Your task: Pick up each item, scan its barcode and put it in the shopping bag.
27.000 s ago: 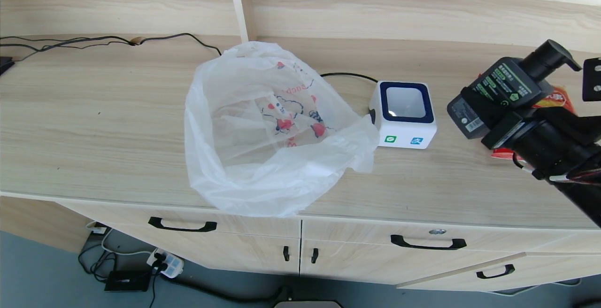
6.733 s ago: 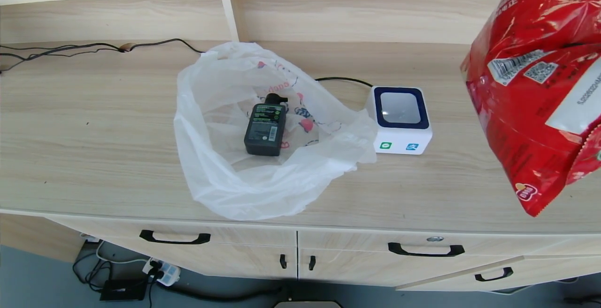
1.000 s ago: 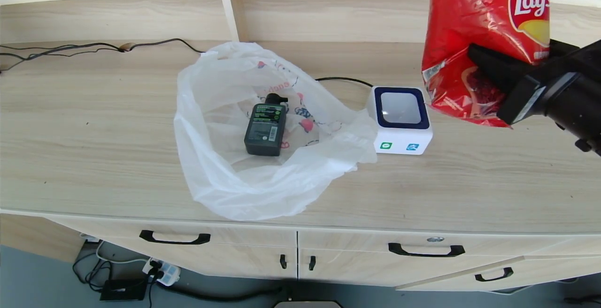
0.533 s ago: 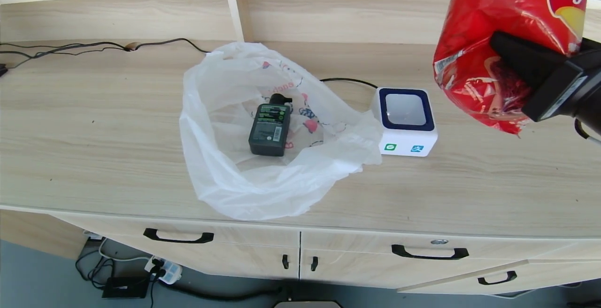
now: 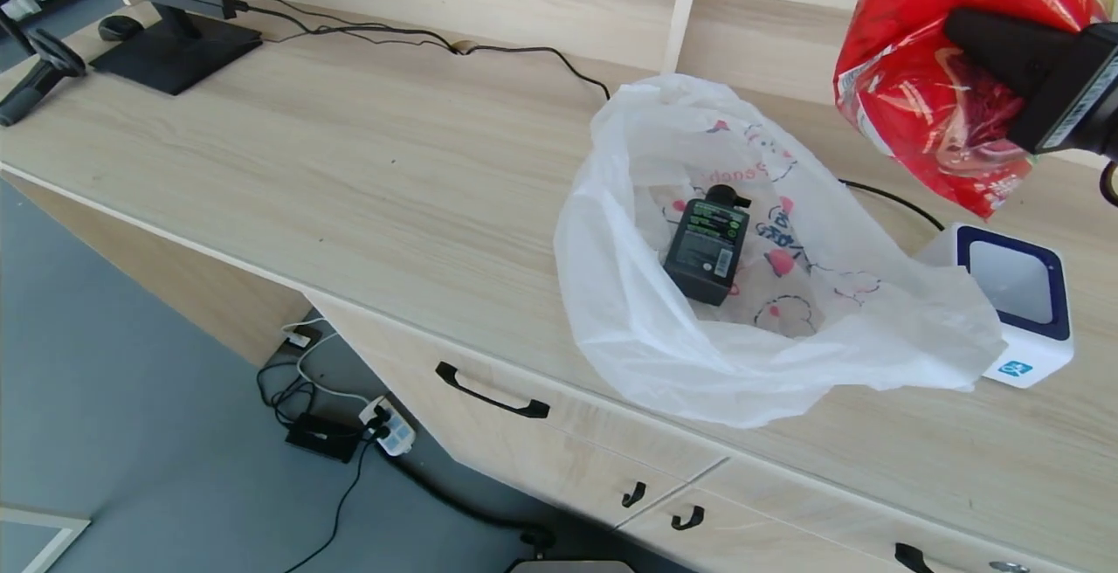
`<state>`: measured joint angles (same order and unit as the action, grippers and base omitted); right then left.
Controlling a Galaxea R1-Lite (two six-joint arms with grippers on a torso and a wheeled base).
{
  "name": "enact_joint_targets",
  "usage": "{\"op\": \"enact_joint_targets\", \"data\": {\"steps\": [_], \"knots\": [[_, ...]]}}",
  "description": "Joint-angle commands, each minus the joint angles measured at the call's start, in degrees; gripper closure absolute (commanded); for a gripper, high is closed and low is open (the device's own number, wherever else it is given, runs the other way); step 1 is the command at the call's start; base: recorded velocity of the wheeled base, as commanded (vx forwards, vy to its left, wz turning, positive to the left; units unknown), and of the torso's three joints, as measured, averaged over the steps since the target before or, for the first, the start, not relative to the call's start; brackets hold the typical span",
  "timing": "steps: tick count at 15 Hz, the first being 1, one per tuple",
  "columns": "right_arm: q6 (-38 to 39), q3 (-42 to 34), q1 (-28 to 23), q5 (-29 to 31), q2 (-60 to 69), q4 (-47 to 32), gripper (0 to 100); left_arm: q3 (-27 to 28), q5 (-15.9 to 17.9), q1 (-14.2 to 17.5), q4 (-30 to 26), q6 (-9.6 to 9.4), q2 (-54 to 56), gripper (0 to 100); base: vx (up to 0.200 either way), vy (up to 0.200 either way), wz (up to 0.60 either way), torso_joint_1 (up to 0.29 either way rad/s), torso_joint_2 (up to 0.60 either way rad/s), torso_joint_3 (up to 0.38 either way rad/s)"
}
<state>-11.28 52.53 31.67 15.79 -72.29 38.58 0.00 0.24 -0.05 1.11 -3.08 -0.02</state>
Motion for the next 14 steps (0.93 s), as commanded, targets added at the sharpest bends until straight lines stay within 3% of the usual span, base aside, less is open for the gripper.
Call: {"op": "enact_joint_targets", "data": {"steps": [1,3,5,7,11,14], "knots": [[0.2,0.47,-0.03,-1.55,0.04,-0.53,100,0.0,0.02,-0.04,0.03,0.01,0.02,0,0.0,0.0,0.0,0.0,0.0,0.0],[3.1,-0.59,0.58,-4.8,-0.4,-1.49,100,0.0,0.02,-0.04,0.03,0.01,0.02,0,0.0,0.0,0.0,0.0,0.0,0.0],[8.02,-1.99,0.58,-4.71,-0.92,-1.67,100,0.0,0.02,-0.04,0.03,0.01,0.02,0,0.0,0.0,0.0,0.0,0.0,0.0],[7.76,-2.08,1.29,-4.62,-1.54,-1.67,100,0.0,0.02,-0.04,0.03,0.01,0.02,0,0.0,0.0,0.0,0.0,0.0,0.0],[9.43,-4.45,7.44,-3.75,-2.33,-1.14,100,0.0,0.02,-0.04,0.03,0.01,0.02,0,0.0,0.0,0.0,0.0,0.0,0.0],[16.2,-4.01,11.92,-0.05,-3.47,-0.97,100,0.0,0.02,-0.04,0.03,-0.08,0.02,0,0.0,0.0,0.0,0.0,0.0,0.0]]}}
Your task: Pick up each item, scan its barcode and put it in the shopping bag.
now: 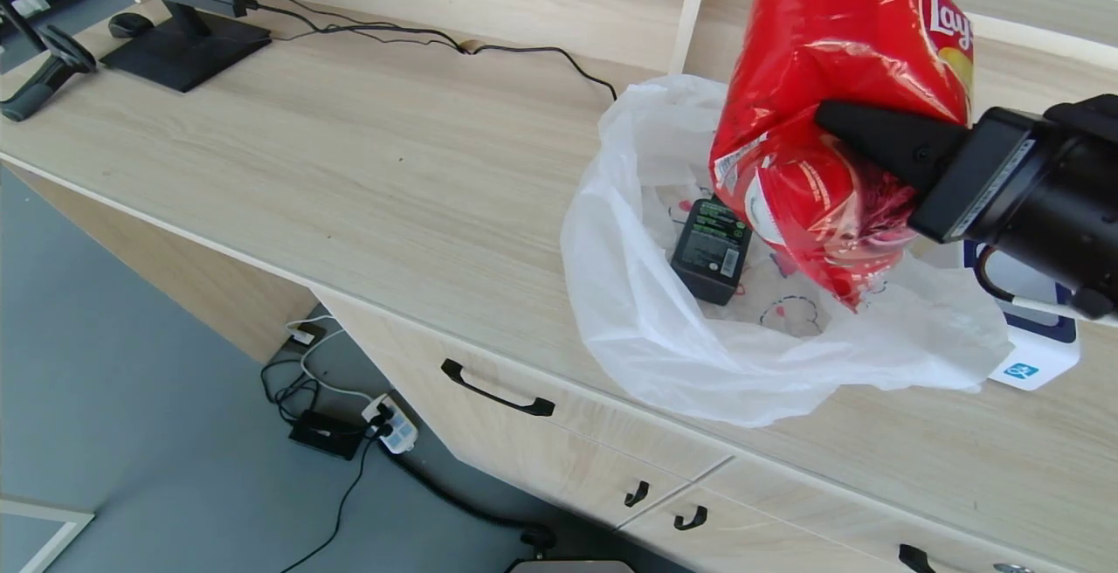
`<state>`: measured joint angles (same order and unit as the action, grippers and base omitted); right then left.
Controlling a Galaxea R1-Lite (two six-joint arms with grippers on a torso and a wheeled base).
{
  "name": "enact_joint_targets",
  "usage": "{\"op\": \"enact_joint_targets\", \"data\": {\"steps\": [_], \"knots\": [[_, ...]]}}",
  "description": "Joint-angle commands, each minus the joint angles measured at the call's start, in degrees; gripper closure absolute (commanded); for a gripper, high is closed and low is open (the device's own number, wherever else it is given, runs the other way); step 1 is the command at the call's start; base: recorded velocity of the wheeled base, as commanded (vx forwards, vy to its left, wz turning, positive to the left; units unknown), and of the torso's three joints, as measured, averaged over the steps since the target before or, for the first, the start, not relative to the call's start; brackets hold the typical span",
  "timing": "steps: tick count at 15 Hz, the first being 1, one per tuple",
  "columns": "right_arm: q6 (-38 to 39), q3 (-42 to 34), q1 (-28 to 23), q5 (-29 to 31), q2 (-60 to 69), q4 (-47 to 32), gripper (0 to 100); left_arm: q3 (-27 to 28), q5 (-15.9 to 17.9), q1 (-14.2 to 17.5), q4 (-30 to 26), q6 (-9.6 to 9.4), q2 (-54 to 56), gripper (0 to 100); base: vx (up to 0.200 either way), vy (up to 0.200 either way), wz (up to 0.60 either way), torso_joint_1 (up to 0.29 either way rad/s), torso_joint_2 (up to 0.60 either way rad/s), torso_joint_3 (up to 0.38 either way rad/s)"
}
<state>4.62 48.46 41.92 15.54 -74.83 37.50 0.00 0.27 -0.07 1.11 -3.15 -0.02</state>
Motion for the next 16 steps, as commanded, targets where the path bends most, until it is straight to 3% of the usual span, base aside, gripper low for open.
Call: {"op": "enact_joint_targets", "data": {"steps": [1,2,6,9,11,14,16], "knots": [[2.15,-0.03,2.29,1.86,-1.2,0.03,100,0.0,0.0,-0.01,0.03,-0.02,0.02,0,0.0,0.0,0.0,0.0,0.0,0.0],[5.75,-0.21,2.29,2.39,-2.61,0.12,100,0.0,0.0,-0.01,0.03,-0.11,0.02,0,0.0,0.0,0.0,0.0,0.0,0.0],[6.01,-0.56,-0.35,2.3,-5.24,-0.06,100,0.0,0.0,-0.01,0.12,-0.28,0.02,0,0.0,0.0,0.0,0.0,0.0,0.0],[0.3,-0.03,-5.8,1.07,-6.65,0.03,100,0.0,0.0,-0.01,0.12,-0.37,0.02,0,0.0,0.0,0.0,0.0,0.0,0.0],[-5.41,-0.03,-10.99,-4.56,-6.03,0.03,100,0.0,0.0,-0.01,0.12,-0.55,0.02,0,0.0,0.0,0.0,0.0,0.0,0.0],[-12.62,-2.67,-13.62,-11.68,-5.51,0.03,100,0.0,0.0,-0.01,0.12,-0.55,0.02,0,0.0,0.0,0.0,0.0,0.0,0.0],[-15.17,-2.67,-13.53,-12.12,-5.77,-0.06,100,0.0,0.0,-0.01,0.12,-0.72,0.02,0,0.0,0.0,0.0,0.0,0.0,0.0]]}}
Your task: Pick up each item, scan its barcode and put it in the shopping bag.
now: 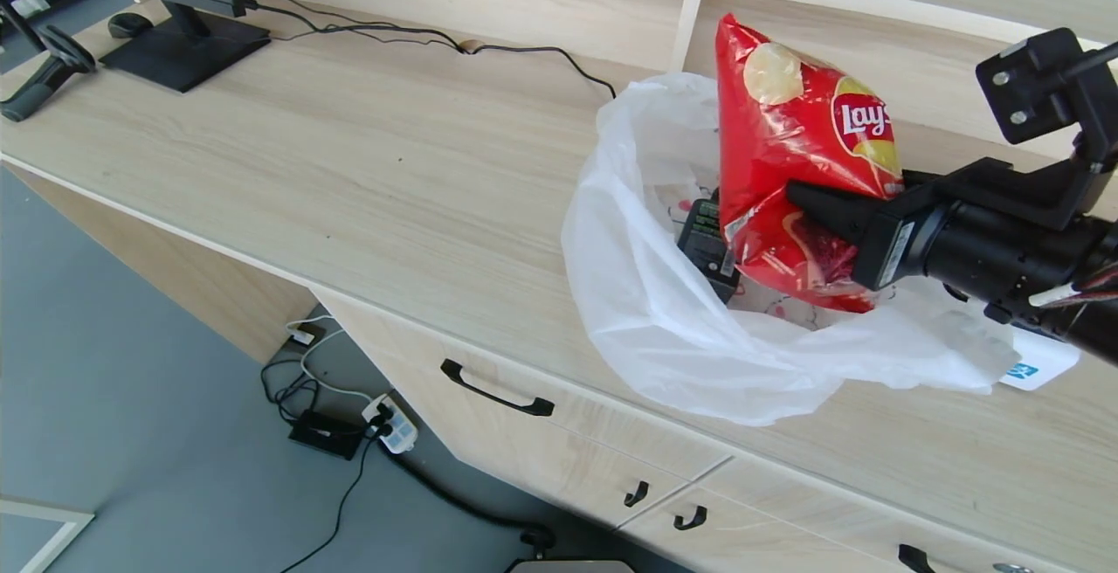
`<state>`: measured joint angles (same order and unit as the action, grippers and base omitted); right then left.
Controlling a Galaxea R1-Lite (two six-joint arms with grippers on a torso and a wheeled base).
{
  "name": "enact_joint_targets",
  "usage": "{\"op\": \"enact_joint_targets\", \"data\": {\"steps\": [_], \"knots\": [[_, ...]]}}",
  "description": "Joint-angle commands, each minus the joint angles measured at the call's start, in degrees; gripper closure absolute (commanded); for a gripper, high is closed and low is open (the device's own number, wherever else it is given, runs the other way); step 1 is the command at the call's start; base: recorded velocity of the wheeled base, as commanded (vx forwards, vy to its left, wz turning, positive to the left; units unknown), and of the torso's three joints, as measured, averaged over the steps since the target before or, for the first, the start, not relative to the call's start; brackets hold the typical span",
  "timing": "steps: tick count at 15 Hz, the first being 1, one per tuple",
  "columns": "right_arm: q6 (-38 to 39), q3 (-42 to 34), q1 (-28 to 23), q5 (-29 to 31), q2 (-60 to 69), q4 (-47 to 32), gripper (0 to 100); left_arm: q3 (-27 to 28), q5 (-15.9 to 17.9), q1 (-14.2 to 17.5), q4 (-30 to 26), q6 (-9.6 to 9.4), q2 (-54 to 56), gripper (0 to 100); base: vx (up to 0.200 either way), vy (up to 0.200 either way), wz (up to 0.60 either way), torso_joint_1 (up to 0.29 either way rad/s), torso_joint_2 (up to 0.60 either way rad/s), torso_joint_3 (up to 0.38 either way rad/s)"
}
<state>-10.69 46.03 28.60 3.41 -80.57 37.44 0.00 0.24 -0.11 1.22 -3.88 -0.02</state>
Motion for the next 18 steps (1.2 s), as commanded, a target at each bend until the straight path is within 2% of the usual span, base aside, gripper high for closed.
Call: {"op": "enact_joint_targets", "data": {"steps": [1,7,10,14,15,18], "knots": [[-1.09,-0.77,0.14,-0.43,-0.12,-0.08,100,0.0,0.02,0.02,0.01,0.01,0.02,0,0.0,0.0,0.0,0.0,0.0,0.0],[-2.67,-2.7,4.54,-0.25,-1.17,-0.08,100,0.0,0.02,0.02,-0.08,0.19,0.02,0,0.0,0.0,0.0,0.0,0.0,0.0],[-4.25,-4.99,4.45,-0.25,-1.61,0.09,100,0.0,0.02,0.02,-0.08,0.19,0.02,0,0.0,0.0,0.0,0.0,0.0,0.0],[-4.25,-3.23,4.54,-0.25,-3.1,0.18,100,0.0,0.02,0.02,-0.08,0.27,0.02,0,0.0,0.0,0.0,0.0,0.0,0.0],[-4.25,-3.23,4.54,-0.25,-3.1,0.18,0,0.0,0.02,0.02,-0.08,0.27,0.02,0,0.0,0.0,0.0,0.0,0.0,0.0],[-3.9,-3.23,4.54,-0.25,-3.19,0.18,0,0.0,0.02,0.02,-0.08,0.27,0.02,0,0.0,0.0,0.0,0.0,0.0,0.0]]}}
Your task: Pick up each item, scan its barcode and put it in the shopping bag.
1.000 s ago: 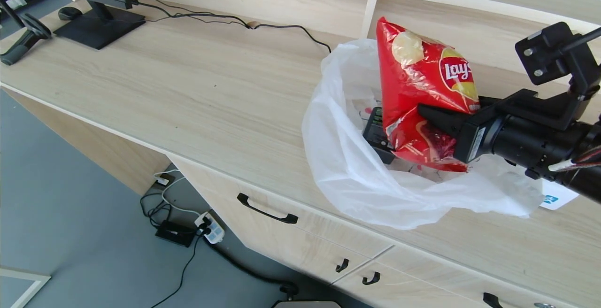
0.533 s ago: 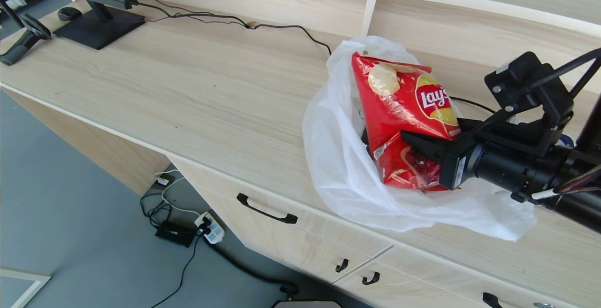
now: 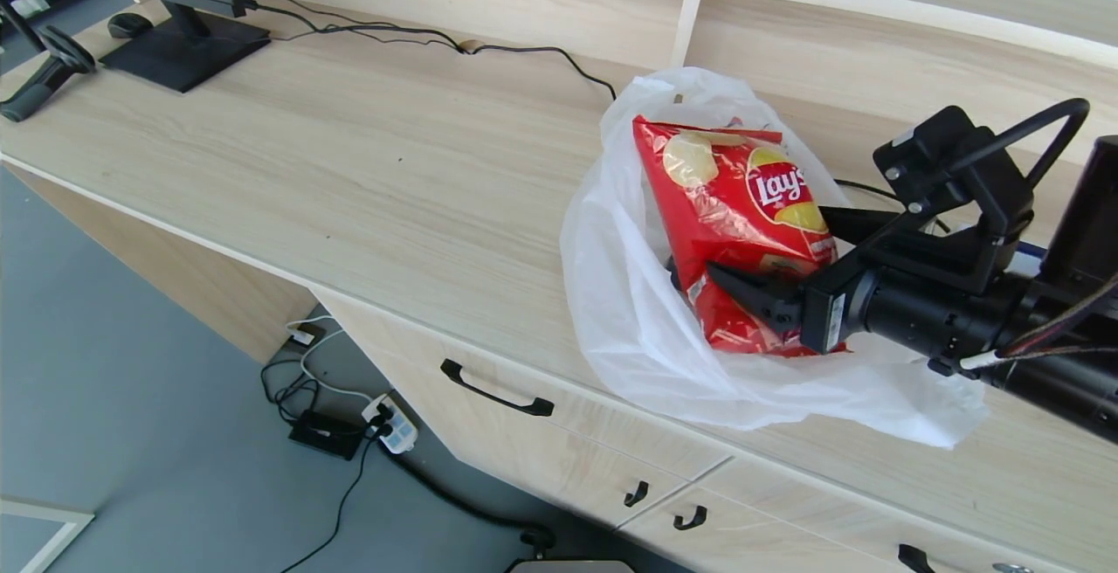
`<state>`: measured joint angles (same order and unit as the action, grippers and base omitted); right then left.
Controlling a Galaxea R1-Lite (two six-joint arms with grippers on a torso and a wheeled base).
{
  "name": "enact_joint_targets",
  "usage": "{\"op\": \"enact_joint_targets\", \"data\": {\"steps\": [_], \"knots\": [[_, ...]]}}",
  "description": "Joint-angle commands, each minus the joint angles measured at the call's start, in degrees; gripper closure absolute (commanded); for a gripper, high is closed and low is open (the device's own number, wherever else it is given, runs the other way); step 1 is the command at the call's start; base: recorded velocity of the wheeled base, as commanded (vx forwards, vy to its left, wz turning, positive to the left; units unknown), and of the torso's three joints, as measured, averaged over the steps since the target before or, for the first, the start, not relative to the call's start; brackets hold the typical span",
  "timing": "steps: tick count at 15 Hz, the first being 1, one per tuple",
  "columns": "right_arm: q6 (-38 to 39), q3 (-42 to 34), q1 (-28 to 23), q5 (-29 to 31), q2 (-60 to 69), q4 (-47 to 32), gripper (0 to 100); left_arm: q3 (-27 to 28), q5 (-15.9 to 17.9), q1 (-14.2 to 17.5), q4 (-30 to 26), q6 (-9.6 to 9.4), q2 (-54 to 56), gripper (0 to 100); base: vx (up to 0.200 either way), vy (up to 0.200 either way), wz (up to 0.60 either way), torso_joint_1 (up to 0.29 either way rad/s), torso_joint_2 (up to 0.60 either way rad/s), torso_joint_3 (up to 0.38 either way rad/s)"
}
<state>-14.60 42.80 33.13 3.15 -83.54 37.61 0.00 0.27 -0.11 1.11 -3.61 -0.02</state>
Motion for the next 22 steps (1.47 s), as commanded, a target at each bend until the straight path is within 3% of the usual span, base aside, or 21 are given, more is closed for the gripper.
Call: {"op": "enact_joint_targets", "data": {"steps": [1,8,11,14,17,18,19,20,22], "knots": [[0.01,0.18,0.0,0.02,-0.13,0.27,0,0.0,0.0,0.02,0.03,0.0,0.02,0,0.0,0.0,0.0,0.0,0.0,0.0],[2.83,10.81,0.0,2.66,4.44,1.94,0,0.0,0.0,0.02,0.03,0.0,0.02,0,0.0,0.0,0.0,0.0,0.0,0.0],[3.09,10.64,0.0,2.74,6.29,1.24,0,0.0,0.0,0.02,0.03,0.0,0.02,0,0.0,0.0,0.0,0.0,0.0,0.0],[5.02,4.22,-0.97,3.36,11.03,1.33,0,0.0,0.0,0.02,0.03,0.8,0.02,0,0.0,0.0,0.0,0.0,0.0,0.0],[10.3,-15.73,-5.62,3.97,27.56,0.45,0,0.0,0.0,0.02,0.03,0.88,0.02,0,0.0,0.0,0.0,0.0,0.0,0.0],[11.0,-18.89,-5.71,4.06,31.07,-0.61,0,0.0,0.0,0.02,0.03,0.88,0.02,0,0.0,0.0,0.0,0.0,0.0,0.0],[11.79,-25.93,-5.89,4.15,42.5,-7.55,0,0.0,0.0,0.02,-0.05,0.88,0.02,0,0.0,0.0,0.0,0.0,0.0,0.0],[12.49,-27.86,-6.59,5.03,49.7,-14.76,0,0.0,0.0,0.02,0.03,0.88,0.02,0,0.0,0.0,0.0,0.0,0.0,0.0],[14.69,-26.63,-8.96,5.73,63.85,-36.03,0,0.0,0.0,0.02,0.03,0.88,0.02,0,0.0,0.0,0.0,0.0,0.0,0.0]]}}
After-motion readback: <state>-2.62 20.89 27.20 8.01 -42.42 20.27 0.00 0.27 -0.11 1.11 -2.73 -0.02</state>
